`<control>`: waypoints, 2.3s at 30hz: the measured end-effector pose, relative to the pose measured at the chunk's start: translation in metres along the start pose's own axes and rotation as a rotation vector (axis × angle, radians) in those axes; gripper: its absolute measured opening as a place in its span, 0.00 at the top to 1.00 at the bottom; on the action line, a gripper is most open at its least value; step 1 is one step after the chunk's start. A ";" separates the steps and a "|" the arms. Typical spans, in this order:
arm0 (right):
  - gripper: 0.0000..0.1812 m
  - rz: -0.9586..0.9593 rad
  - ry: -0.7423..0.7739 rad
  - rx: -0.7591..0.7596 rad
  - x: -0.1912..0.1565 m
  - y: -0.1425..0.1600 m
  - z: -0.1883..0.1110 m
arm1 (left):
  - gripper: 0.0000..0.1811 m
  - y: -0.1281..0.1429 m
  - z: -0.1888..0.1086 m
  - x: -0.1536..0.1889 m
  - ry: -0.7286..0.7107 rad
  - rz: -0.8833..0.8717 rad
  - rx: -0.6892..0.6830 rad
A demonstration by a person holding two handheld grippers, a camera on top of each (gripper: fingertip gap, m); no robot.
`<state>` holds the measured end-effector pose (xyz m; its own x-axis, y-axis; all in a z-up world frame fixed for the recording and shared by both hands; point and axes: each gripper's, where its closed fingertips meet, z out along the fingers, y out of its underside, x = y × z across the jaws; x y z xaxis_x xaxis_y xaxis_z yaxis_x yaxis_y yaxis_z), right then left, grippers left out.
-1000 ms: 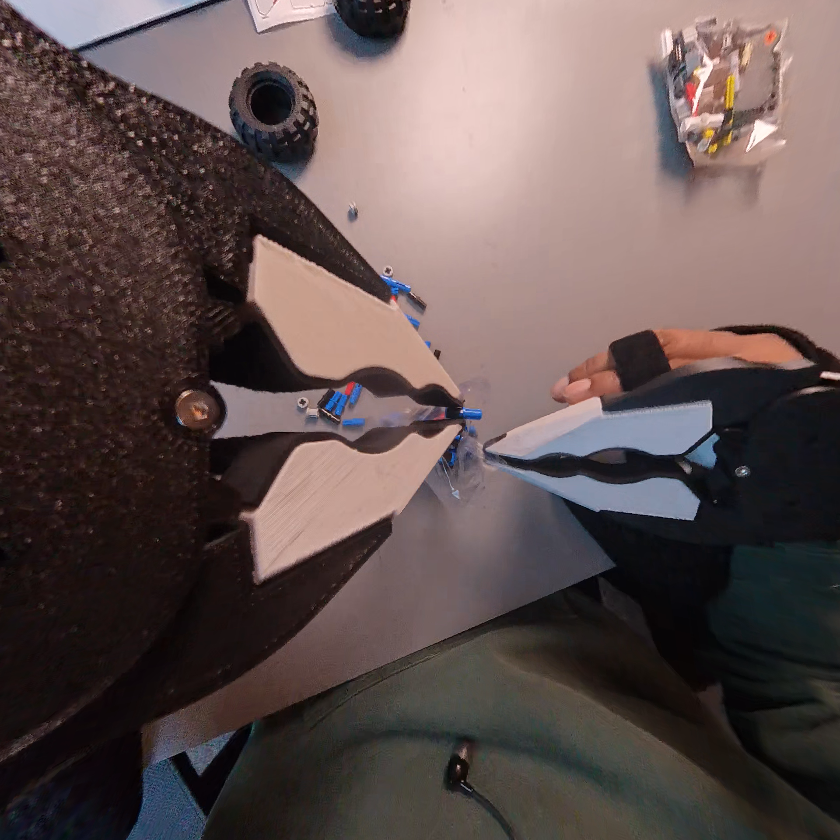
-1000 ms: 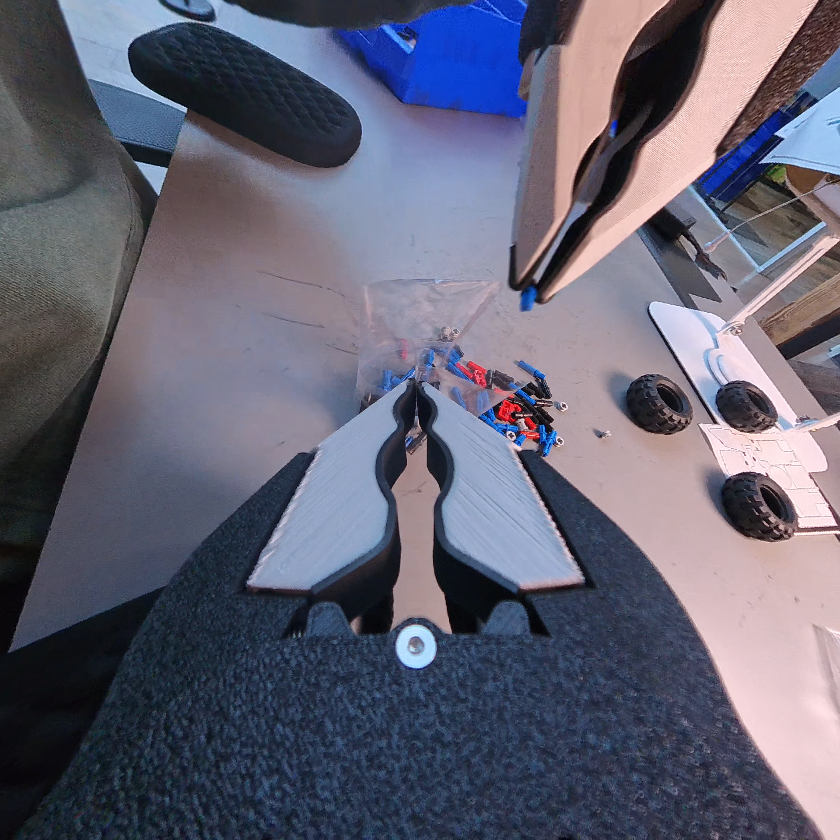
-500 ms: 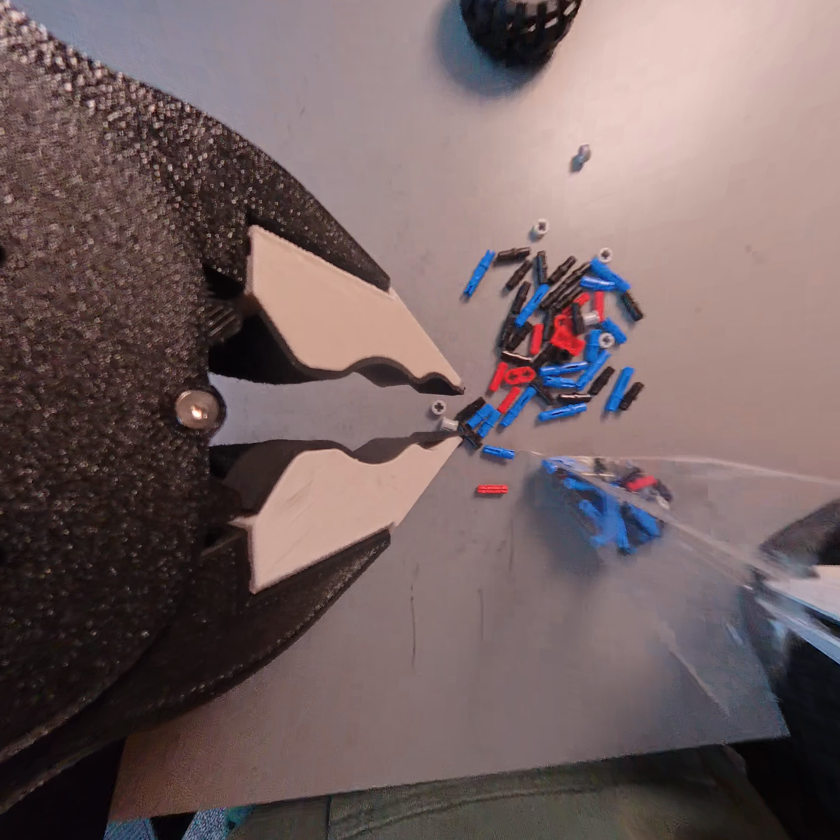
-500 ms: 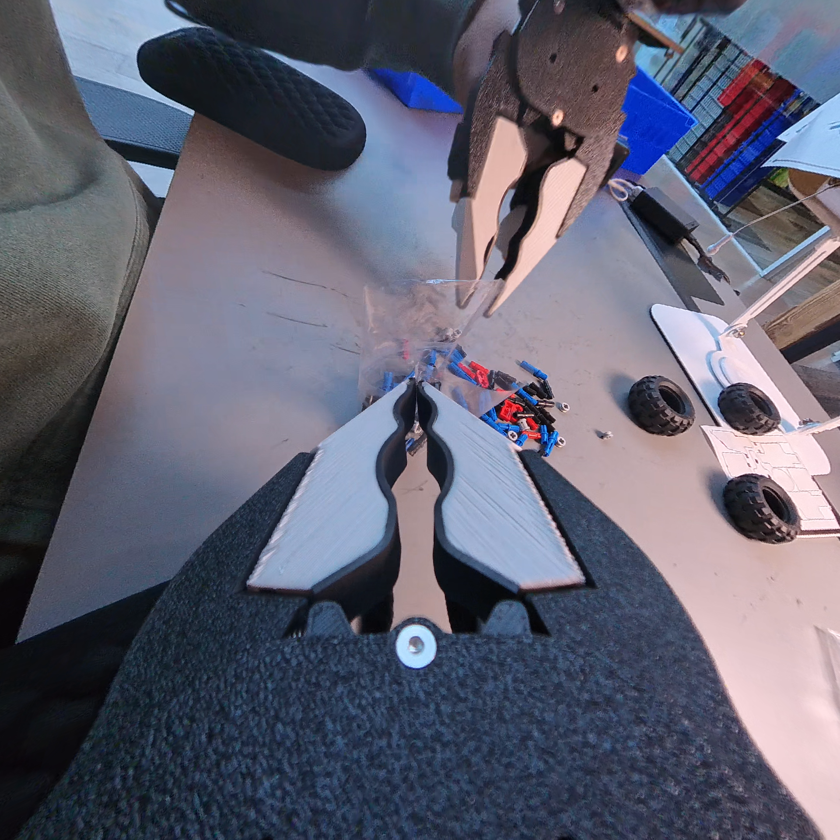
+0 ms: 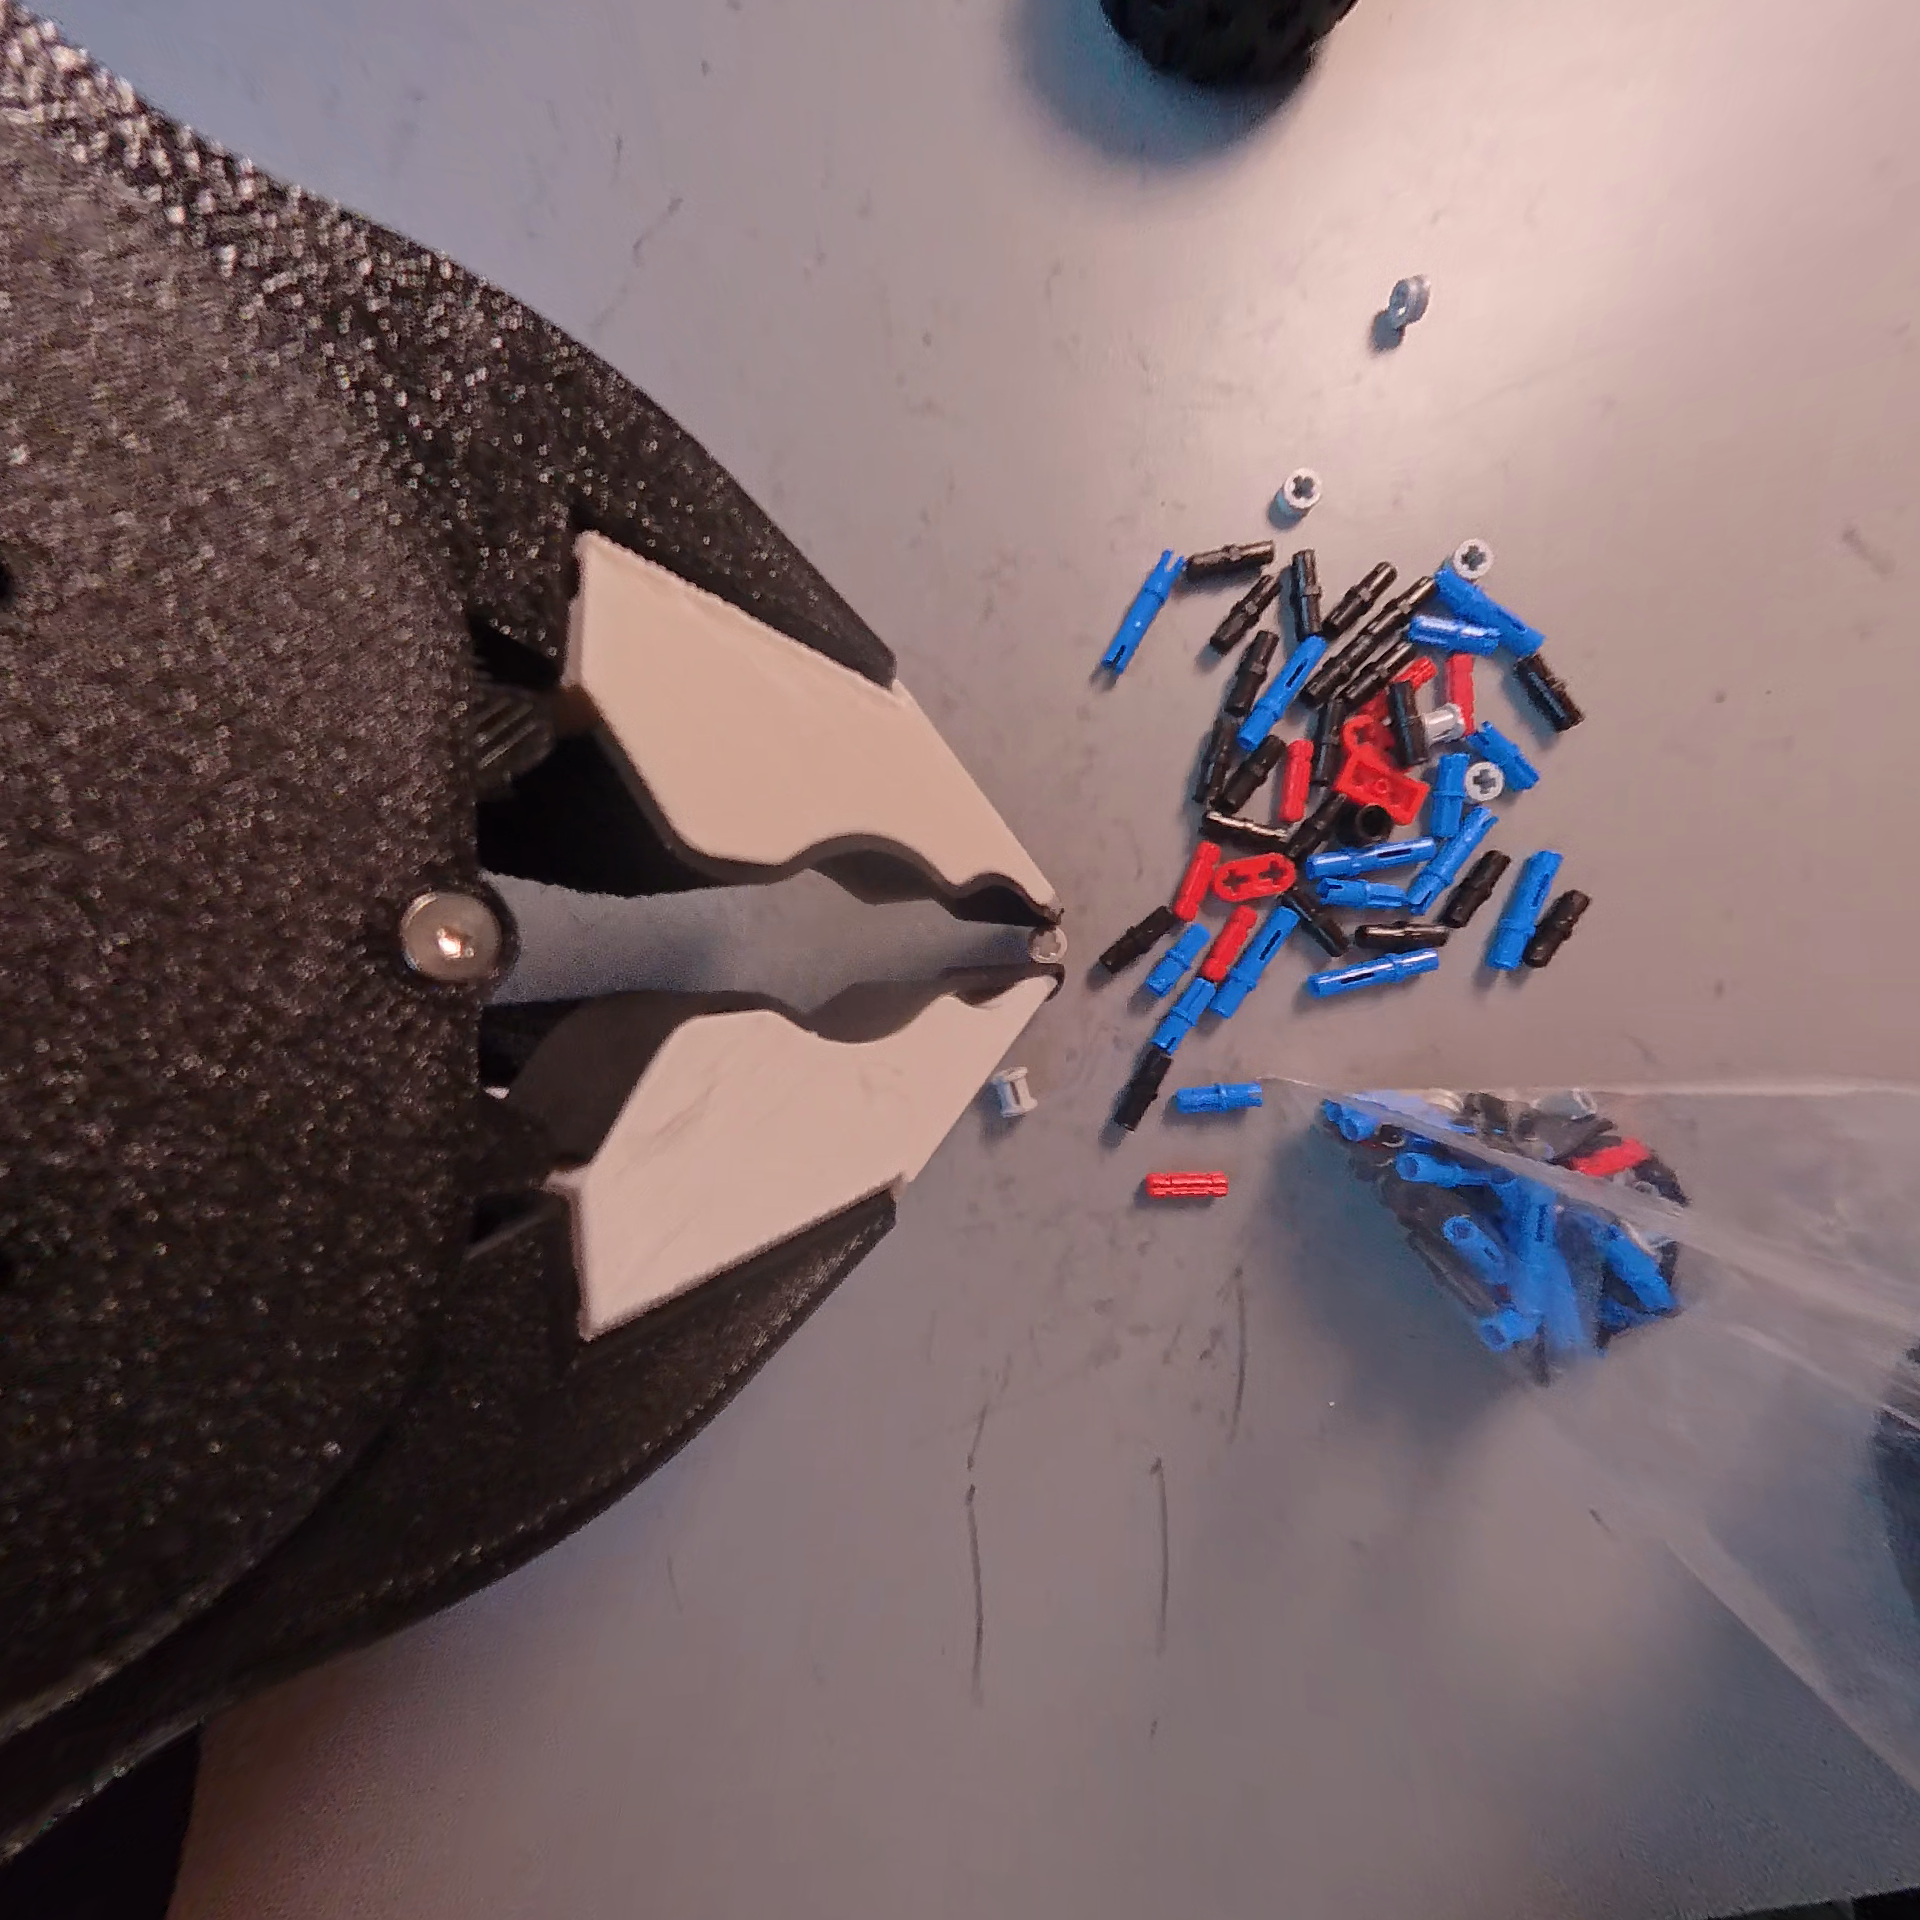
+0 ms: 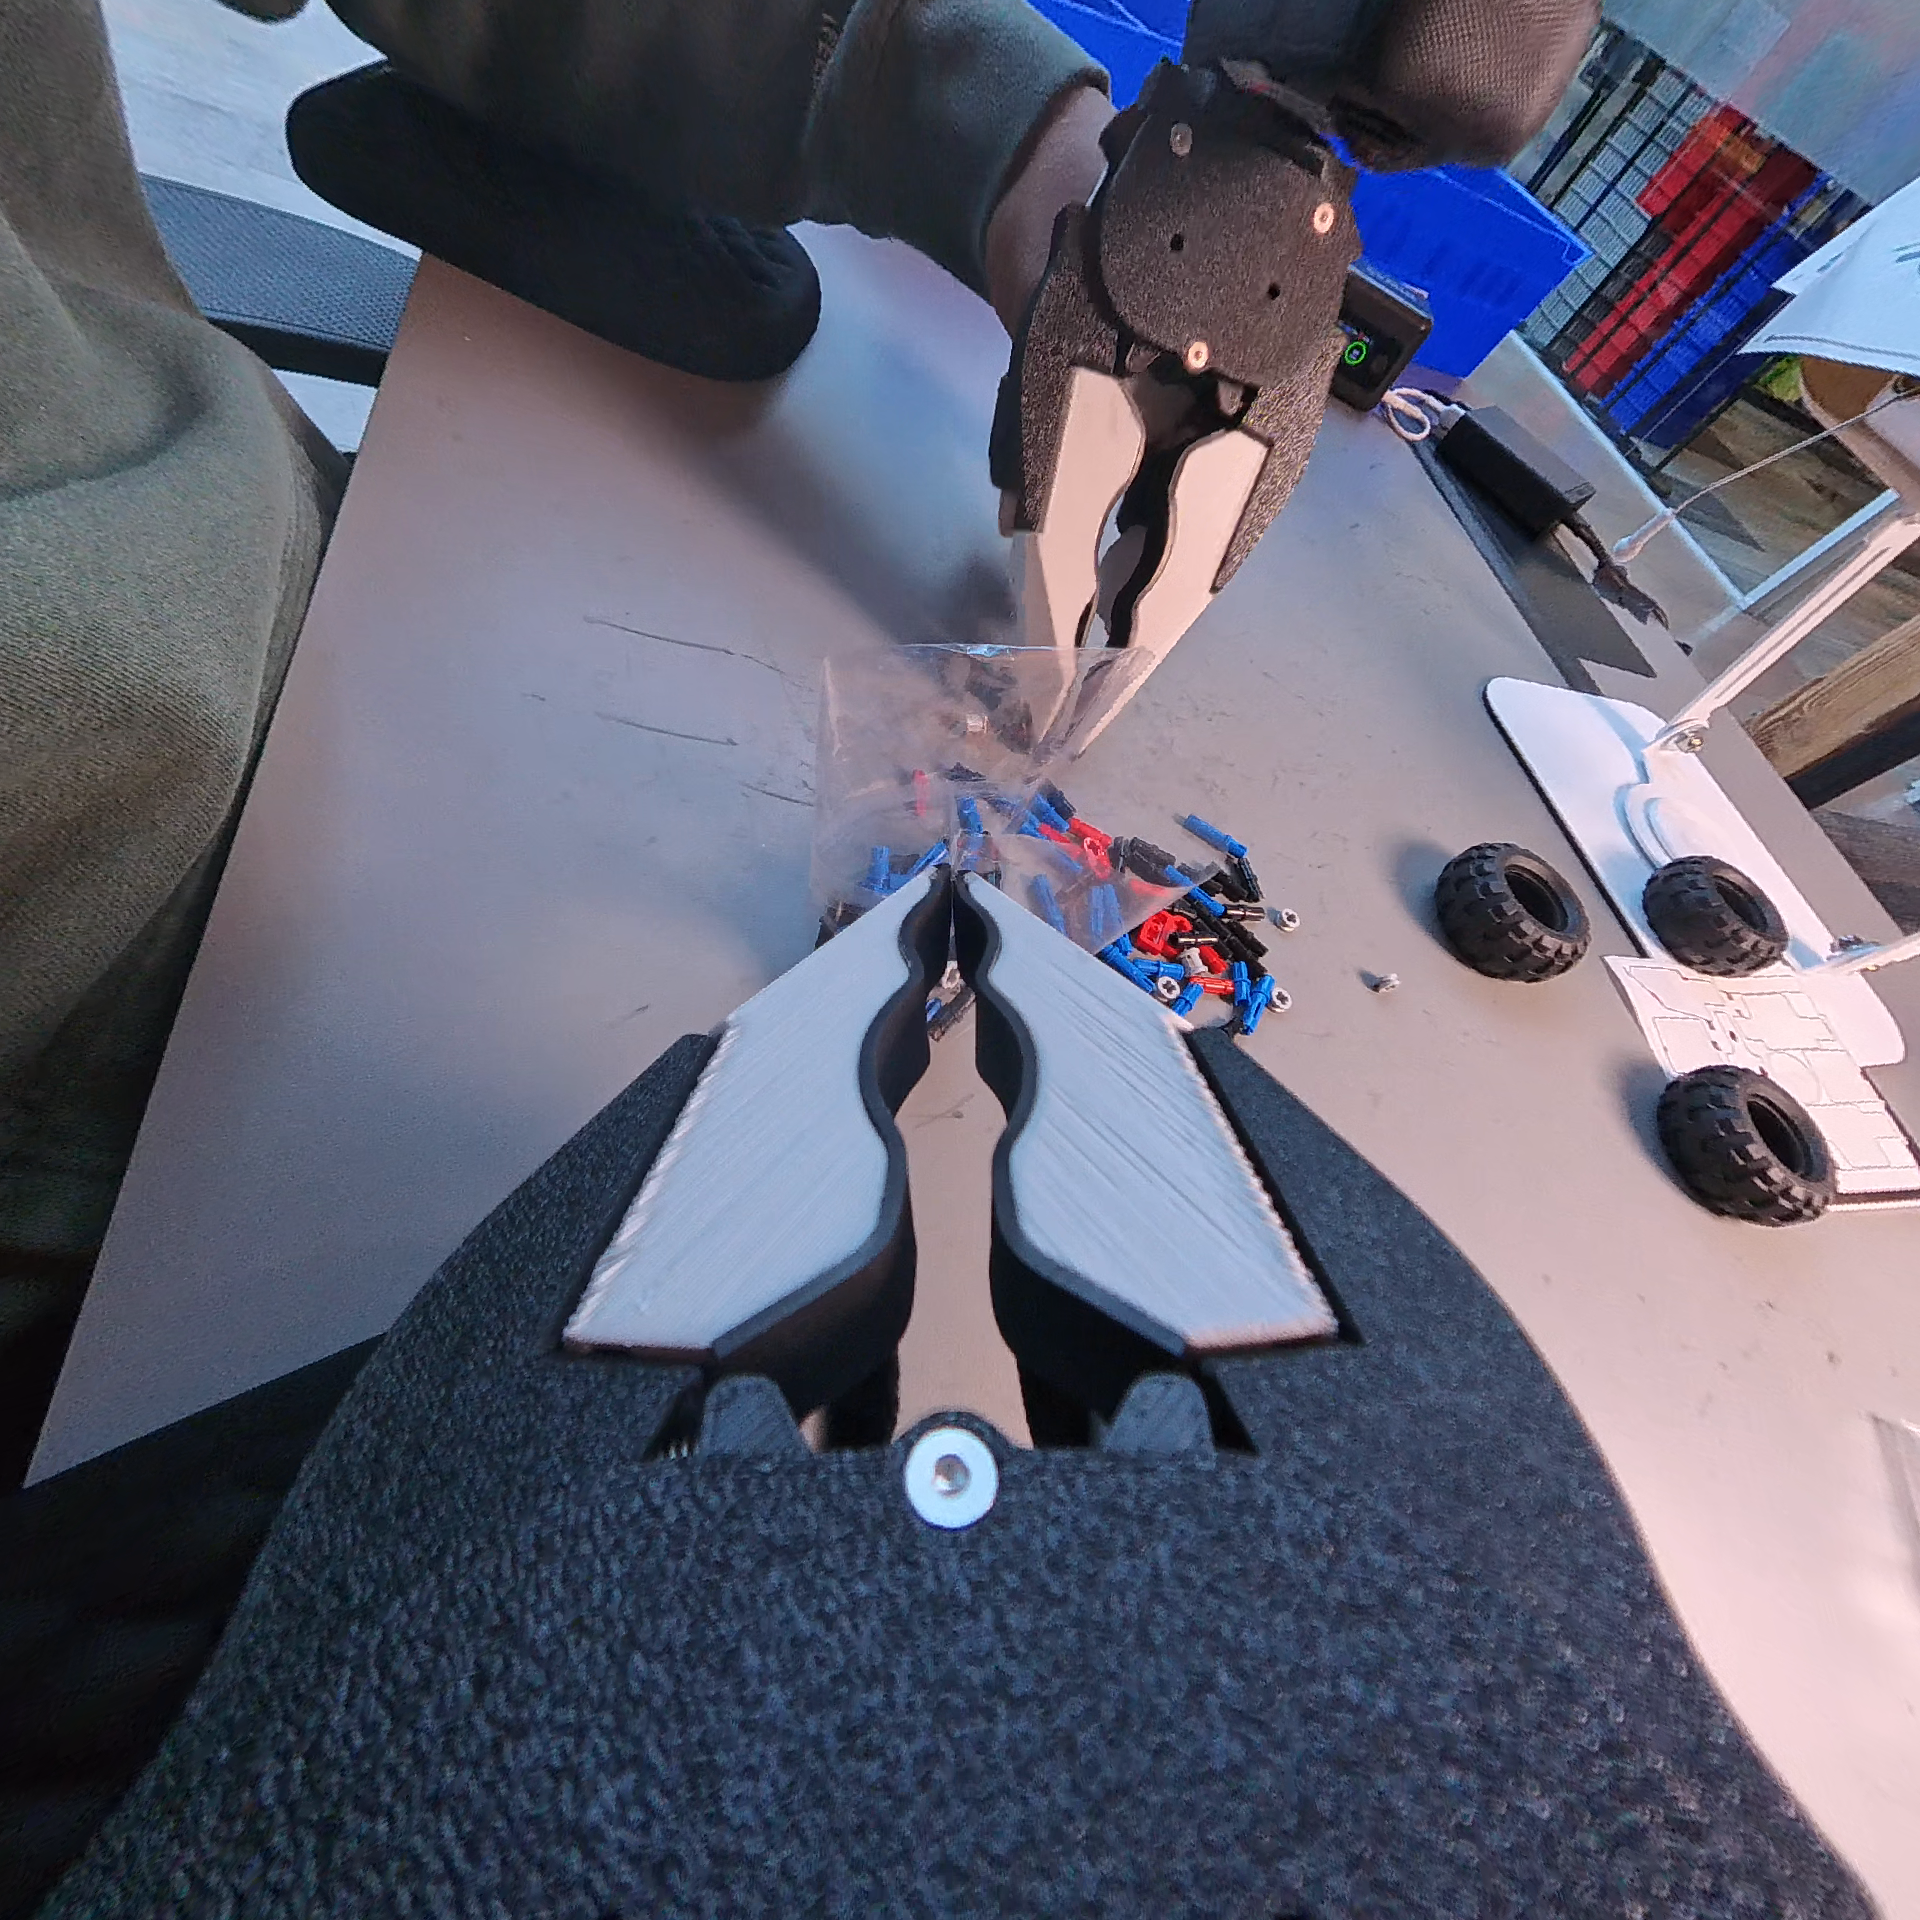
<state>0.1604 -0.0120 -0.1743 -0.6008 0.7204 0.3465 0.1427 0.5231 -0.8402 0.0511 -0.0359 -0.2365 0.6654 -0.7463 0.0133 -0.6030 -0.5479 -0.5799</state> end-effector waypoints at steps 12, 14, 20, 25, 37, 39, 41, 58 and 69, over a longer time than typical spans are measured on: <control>1.00 -0.023 0.013 0.002 -0.001 -0.002 0.000 | 0.94 -0.124 -0.023 0.049 0.059 0.176 0.121; 1.00 -0.024 0.012 0.005 -0.001 -0.002 -0.001 | 0.92 -0.122 -0.024 0.048 0.065 0.162 0.120; 1.00 -0.021 0.009 0.020 -0.001 -0.003 -0.003 | 0.90 -0.098 -0.048 0.036 0.017 0.061 0.209; 1.00 -0.017 0.001 0.003 -0.002 0.000 -0.001 | 0.88 -0.040 -0.033 0.033 0.012 -0.080 0.211; 1.00 -0.003 0.008 -0.003 0.000 0.001 0.000 | 0.89 0.011 -0.002 0.025 -0.081 -0.114 0.068; 1.00 -0.003 0.008 -0.002 0.000 0.001 0.000 | 0.96 0.010 -0.002 0.024 -0.087 -0.100 0.068; 1.00 -0.002 0.008 -0.003 0.000 0.001 0.000 | 0.96 0.004 -0.005 0.024 -0.093 -0.083 0.081; 1.00 -0.022 0.020 0.013 0.000 -0.002 -0.002 | 0.90 -0.133 -0.051 0.048 -0.013 0.119 0.240; 1.00 -0.012 0.013 0.014 0.000 -0.001 -0.002 | 0.90 -0.018 -0.003 -0.005 -0.141 -0.199 0.120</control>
<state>0.1621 -0.0116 -0.1722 -0.5920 0.7202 0.3618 0.1249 0.5254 -0.8416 0.0576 -0.0234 -0.2241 0.8257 -0.5635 0.0280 -0.4028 -0.6235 -0.6700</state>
